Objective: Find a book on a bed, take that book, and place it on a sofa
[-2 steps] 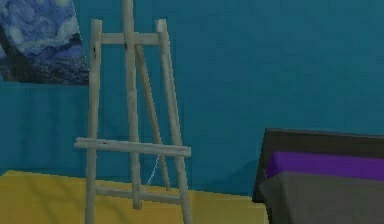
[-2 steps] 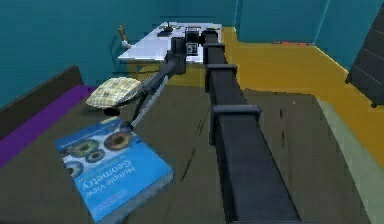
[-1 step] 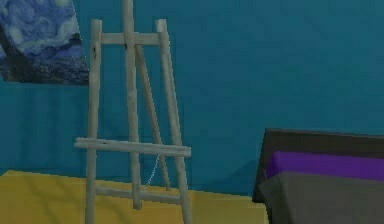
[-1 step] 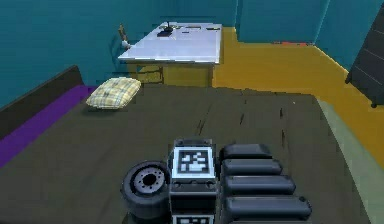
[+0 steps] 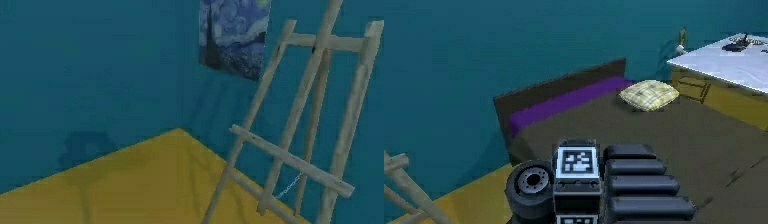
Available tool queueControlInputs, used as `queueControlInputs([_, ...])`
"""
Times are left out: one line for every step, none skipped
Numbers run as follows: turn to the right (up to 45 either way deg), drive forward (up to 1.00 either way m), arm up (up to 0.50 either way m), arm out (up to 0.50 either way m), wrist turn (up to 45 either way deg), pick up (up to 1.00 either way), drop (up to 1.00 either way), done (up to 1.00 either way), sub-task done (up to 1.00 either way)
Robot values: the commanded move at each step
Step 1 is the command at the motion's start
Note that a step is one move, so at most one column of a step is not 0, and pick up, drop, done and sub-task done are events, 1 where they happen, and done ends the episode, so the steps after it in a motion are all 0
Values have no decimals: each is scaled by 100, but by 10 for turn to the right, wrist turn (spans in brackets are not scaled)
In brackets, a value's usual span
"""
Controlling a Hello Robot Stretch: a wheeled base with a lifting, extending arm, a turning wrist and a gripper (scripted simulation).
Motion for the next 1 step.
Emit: queueControlInputs([-420, 0, 0, 0, 0, 0, 0, 0, 0])
